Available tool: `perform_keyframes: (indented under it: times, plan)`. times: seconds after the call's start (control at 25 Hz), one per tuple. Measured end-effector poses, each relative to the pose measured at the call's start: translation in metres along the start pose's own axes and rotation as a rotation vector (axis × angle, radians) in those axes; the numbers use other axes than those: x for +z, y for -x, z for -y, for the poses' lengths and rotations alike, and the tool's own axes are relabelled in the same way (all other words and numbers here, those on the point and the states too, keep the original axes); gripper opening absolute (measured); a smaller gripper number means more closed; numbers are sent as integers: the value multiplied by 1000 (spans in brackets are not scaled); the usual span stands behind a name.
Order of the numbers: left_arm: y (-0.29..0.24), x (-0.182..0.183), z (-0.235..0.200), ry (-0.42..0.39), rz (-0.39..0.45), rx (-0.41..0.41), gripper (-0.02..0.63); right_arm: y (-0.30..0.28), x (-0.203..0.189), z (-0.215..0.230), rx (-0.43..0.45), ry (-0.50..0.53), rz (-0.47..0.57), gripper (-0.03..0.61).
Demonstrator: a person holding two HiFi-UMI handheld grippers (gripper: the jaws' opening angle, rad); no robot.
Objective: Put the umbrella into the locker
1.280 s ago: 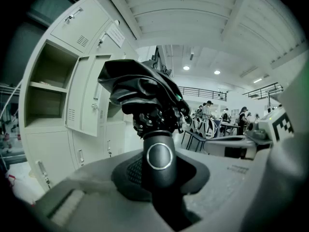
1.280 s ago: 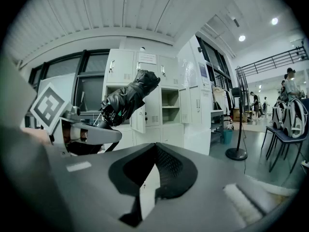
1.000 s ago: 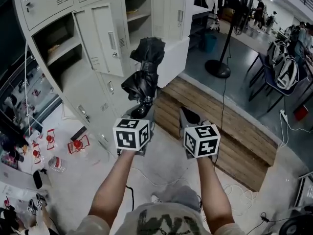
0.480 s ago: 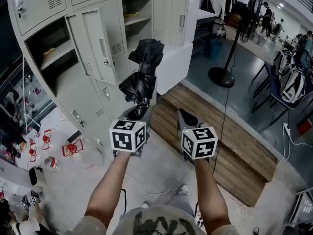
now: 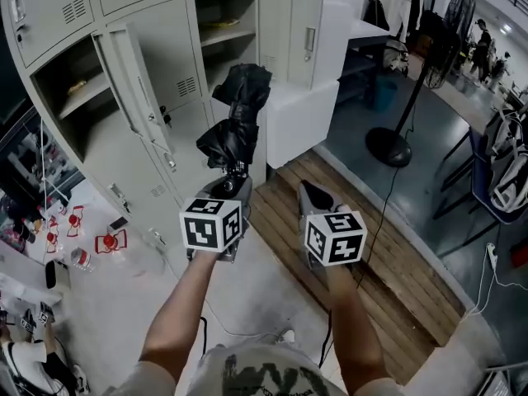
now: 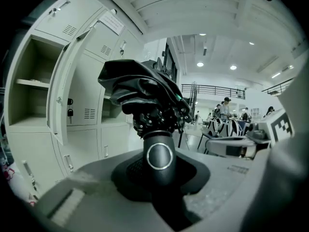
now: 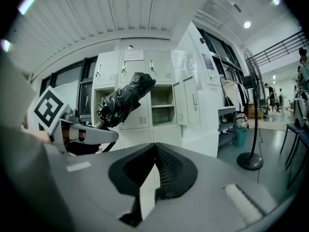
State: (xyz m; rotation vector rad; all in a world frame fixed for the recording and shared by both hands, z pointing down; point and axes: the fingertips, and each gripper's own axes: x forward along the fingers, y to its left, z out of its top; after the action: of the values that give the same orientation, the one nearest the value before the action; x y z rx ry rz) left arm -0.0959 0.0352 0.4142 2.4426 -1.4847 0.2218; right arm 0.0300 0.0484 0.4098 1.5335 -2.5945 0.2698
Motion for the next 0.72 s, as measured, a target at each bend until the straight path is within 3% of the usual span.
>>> perform_keyframes:
  times: [0.4, 0.72]
  plan:
    - [-39, 3, 32, 39, -9, 76, 84, -2, 6, 55, 85, 6, 5, -2]
    - [-41, 1, 34, 49, -19, 125, 84, -4, 8, 63, 129, 6, 7, -2]
